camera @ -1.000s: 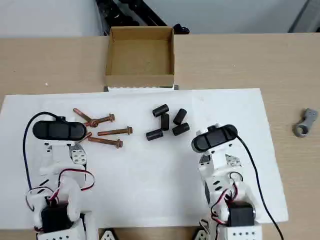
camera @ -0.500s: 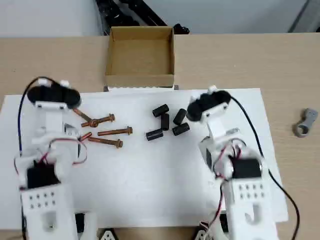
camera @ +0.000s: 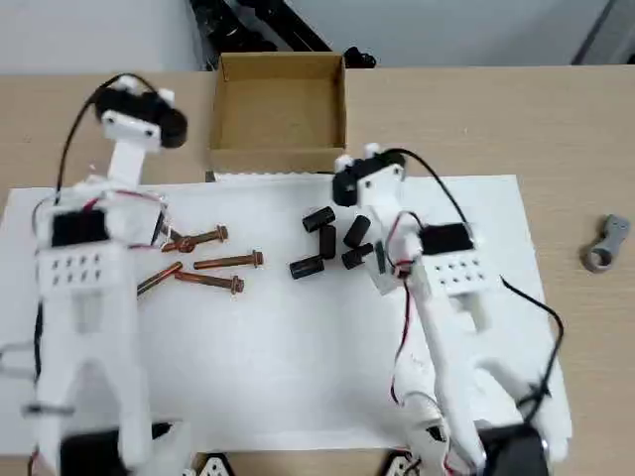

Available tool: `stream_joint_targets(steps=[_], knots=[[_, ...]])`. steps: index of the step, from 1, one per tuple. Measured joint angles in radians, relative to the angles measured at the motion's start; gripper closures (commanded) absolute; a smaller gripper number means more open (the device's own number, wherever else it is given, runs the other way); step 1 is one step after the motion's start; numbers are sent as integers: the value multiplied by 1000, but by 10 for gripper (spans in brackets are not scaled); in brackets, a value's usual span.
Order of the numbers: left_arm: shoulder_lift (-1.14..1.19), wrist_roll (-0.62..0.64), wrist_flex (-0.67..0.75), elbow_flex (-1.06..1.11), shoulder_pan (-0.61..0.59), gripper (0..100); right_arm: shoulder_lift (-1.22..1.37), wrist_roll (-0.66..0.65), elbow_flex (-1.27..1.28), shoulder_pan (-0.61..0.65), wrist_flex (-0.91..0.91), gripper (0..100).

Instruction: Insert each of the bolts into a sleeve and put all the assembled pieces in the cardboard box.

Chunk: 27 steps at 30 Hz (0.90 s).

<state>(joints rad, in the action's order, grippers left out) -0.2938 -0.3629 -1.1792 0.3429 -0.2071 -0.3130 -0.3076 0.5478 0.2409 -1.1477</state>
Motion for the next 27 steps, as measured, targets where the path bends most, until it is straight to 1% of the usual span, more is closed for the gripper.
stream_joint_targets(steps=[1,4,8,10,15,17,23,27], knots=[[55,2,-20,-41,5,963,31,0,-26,6,-11,991],[213,83,-98,-176,9,963,124,0,-110,14,-43,991],[385,247,-209,-319,8,964,249,9,-213,15,-89,991],[445,338,-238,-358,8,964,301,14,-250,15,-103,991],[528,565,-242,-379,8,964,394,21,-299,15,-107,991],[548,629,-236,-379,8,961,408,23,-302,15,-107,991],[620,763,-199,-379,8,960,420,41,-302,17,-107,991],[652,813,-166,-379,-20,953,420,41,-302,17,-107,991]])
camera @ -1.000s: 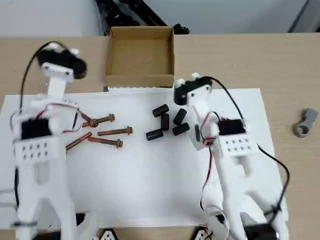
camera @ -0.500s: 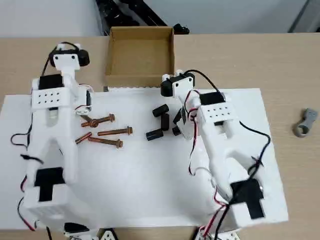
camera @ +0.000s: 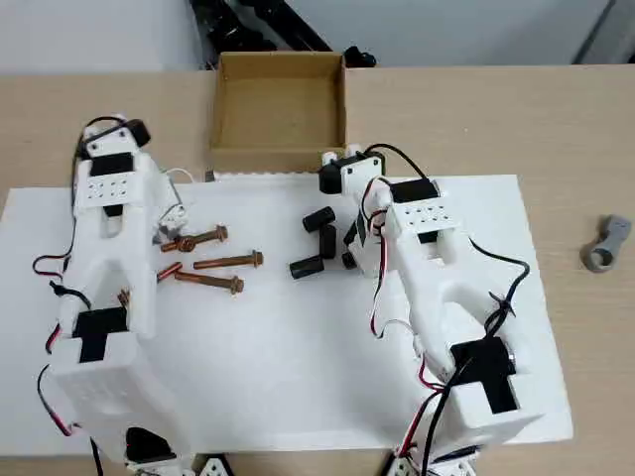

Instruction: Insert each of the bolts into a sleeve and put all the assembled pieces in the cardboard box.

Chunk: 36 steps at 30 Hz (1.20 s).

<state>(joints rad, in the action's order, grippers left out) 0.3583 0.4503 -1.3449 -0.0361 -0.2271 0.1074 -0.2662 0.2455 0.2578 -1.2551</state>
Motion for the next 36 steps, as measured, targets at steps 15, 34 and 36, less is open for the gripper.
stream_joint_targets(steps=[15,34,36], knots=[[-35,2,11,0,-41,892,0,2,0,0,0,990],[-87,-1659,-48,0,-35,893,0,2,0,0,0,986],[-87,-1735,-48,0,-26,893,0,2,0,0,0,985]])
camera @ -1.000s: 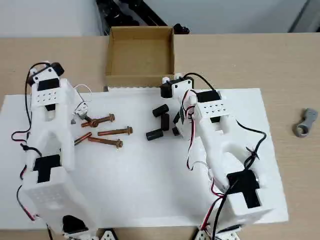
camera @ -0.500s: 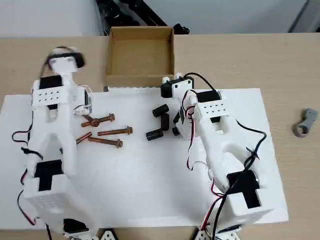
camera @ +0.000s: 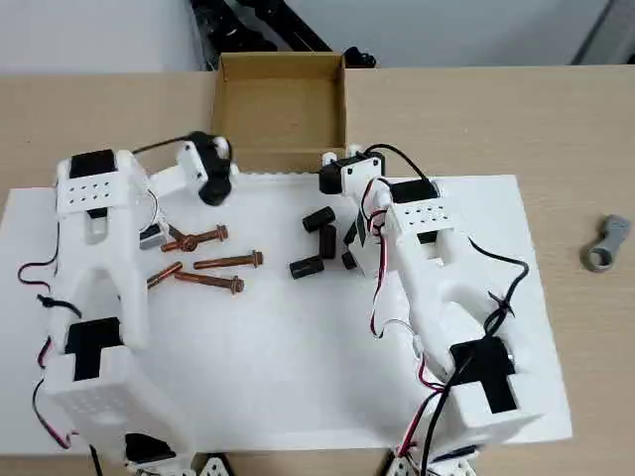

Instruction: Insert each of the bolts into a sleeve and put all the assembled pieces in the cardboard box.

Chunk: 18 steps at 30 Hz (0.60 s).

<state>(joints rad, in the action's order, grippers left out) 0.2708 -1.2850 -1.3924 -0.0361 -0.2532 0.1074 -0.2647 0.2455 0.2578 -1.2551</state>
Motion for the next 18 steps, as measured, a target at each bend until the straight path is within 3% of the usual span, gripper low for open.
stream_joint_targets(steps=[4,18], knots=[[35,-72,3,-2,18,893,0,0,0,0,0,984],[207,-77,160,-48,58,893,0,0,0,0,0,984]])
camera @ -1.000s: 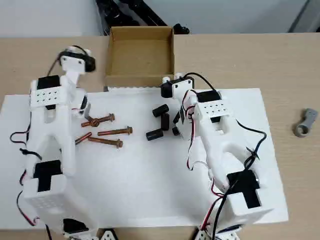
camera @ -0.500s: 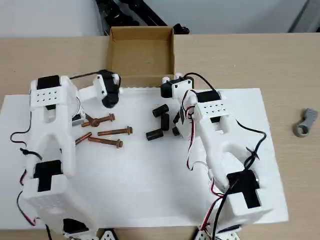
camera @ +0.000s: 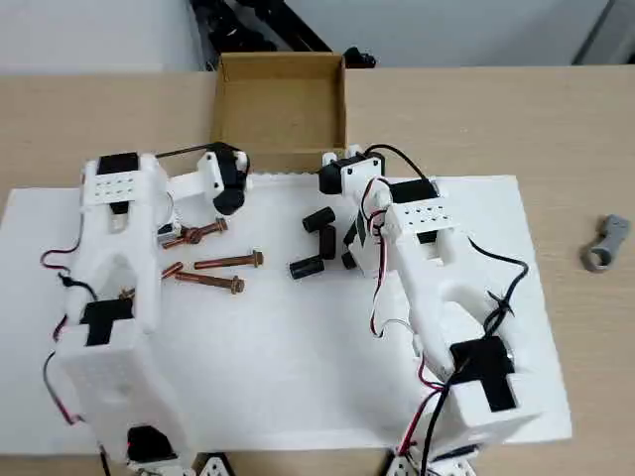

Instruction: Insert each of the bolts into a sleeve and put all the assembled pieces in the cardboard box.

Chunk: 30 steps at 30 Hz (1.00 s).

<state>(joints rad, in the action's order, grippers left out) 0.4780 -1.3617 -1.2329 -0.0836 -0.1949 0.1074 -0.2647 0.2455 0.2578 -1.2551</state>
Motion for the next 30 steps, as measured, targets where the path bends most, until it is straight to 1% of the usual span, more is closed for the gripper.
stream_joint_targets(steps=[6,10,17,25,27,30], knots=[[6,0,17,0,3,898,0,0,0,0,0,984],[8,0,18,2,9,991,0,0,0,0,0,984],[15,-26,37,-2,18,994,0,0,0,0,0,984],[15,-51,-58,-31,11,994,0,0,0,0,0,984],[17,-54,-120,-68,-2,993,0,8,0,0,0,984],[32,-64,-252,-135,-28,993,0,37,0,0,0,984]])
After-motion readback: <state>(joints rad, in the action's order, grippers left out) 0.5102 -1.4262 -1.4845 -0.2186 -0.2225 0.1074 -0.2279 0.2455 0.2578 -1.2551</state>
